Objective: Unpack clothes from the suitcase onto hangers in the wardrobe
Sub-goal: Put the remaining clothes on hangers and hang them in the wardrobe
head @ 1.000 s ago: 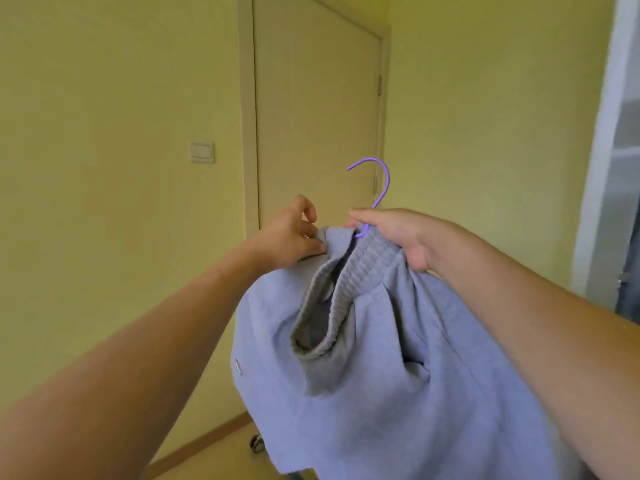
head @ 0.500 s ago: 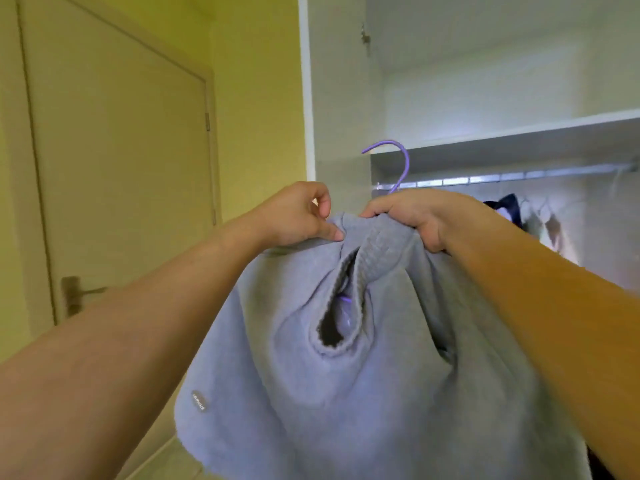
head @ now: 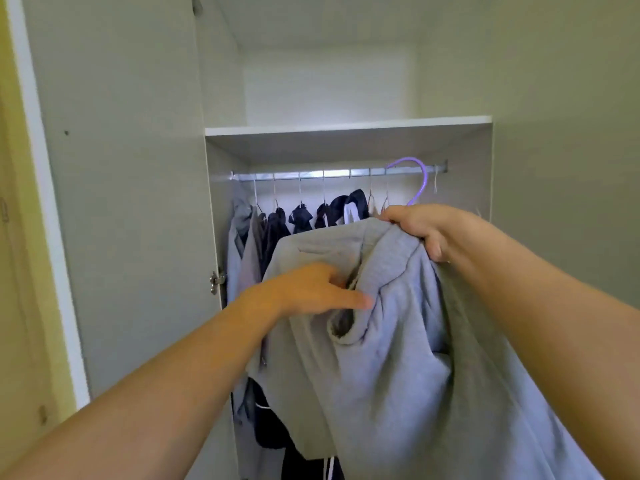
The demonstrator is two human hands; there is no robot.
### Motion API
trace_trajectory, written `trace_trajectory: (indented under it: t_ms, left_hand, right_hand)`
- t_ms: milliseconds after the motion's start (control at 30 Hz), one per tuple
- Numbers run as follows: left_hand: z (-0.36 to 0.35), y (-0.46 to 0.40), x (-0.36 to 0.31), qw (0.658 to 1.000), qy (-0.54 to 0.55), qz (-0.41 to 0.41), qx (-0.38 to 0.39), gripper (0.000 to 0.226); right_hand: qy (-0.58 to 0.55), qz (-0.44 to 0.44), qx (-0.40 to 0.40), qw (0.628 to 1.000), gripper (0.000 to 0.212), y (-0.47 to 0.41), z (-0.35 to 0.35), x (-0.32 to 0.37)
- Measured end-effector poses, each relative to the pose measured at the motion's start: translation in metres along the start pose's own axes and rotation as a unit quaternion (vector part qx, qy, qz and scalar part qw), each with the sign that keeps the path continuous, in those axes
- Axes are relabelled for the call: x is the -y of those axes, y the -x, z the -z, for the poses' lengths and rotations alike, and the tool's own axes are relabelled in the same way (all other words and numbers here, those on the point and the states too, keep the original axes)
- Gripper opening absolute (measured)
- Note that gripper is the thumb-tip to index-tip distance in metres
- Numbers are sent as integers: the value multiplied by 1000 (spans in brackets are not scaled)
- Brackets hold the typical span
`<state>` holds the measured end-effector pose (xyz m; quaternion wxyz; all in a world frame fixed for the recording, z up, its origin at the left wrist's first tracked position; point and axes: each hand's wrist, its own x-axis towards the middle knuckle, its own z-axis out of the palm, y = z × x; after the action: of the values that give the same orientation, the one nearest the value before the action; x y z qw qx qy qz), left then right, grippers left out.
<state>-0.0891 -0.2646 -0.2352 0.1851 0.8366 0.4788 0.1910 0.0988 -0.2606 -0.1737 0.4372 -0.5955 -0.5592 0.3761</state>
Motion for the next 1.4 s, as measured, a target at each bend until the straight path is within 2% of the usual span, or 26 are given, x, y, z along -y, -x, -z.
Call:
trace_trajectory:
  t_ms: [67, 167, 233, 367, 433, 500, 600, 700, 767, 933, 1033, 1067, 1133, 1233, 1300, 1400]
  left_hand:
    - [-14, -31, 10, 999, -17, -22, -16, 37]
    - [-35, -92, 23, 997, -3, -77, -26, 30]
    - [-41, -127, 28, 992, 81, -85, -37, 23]
    - [-21, -185, 17, 956, 274, -70, -83, 16]
    - [-11, -203, 5, 955, 274, -73, -91, 20]
    - [-1, -219, -8, 966, 247, -68, -47, 19]
    - [16, -234, -34, 977, 204, -55, 7, 13]
    - [34, -247, -63, 988, 150, -26, -1, 10]
    - [46, -255, -80, 987, 163, -5, 6, 17]
    - [67, -286, -92, 956, 287, 24, 58, 15]
    - [71, -309, -85, 941, 326, 63, 59, 12]
    - [72, -318, -83, 936, 340, 74, 58, 13]
    - [75, -339, -79, 922, 370, 101, 52, 19]
    - [81, -375, -78, 901, 411, 131, 36, 8]
    - [83, -397, -79, 886, 438, 151, 20, 15]
    - [80, -433, -83, 869, 466, 168, -9, 10]
  right_hand:
    - [-15, -18, -1, 1000, 37, -17, 6, -11]
    - [-7, -48, -33, 998, 37, -66, 18, -26]
    - [4, -67, -44, 997, 32, -93, 26, -35]
    - [-30, -108, -53, 992, 19, -136, 46, -35]
    - [-51, -129, -51, 989, 18, -142, 59, -29]
    - [-67, -151, -83, 983, 21, -142, 75, -18]
    - [-76, -172, -135, 973, 13, -136, 100, 4]
    - [-84, -205, -154, 963, 17, -132, 118, 34]
    - [-122, -214, -136, 959, 24, -131, 125, 54]
    - [-228, -201, -79, 949, 29, -147, 153, 77]
    - [-278, -169, 12, 945, 26, -169, 160, 75]
    - [-290, -157, 40, 943, 26, -180, 163, 73]
    - [-312, -125, 88, 938, 40, -211, 170, 64]
    - [-351, -89, 155, 919, 54, -266, 182, 56]
    - [-362, -74, 192, 909, 62, -300, 190, 53]
    - [-347, -74, 198, 914, 60, -348, 204, 51]
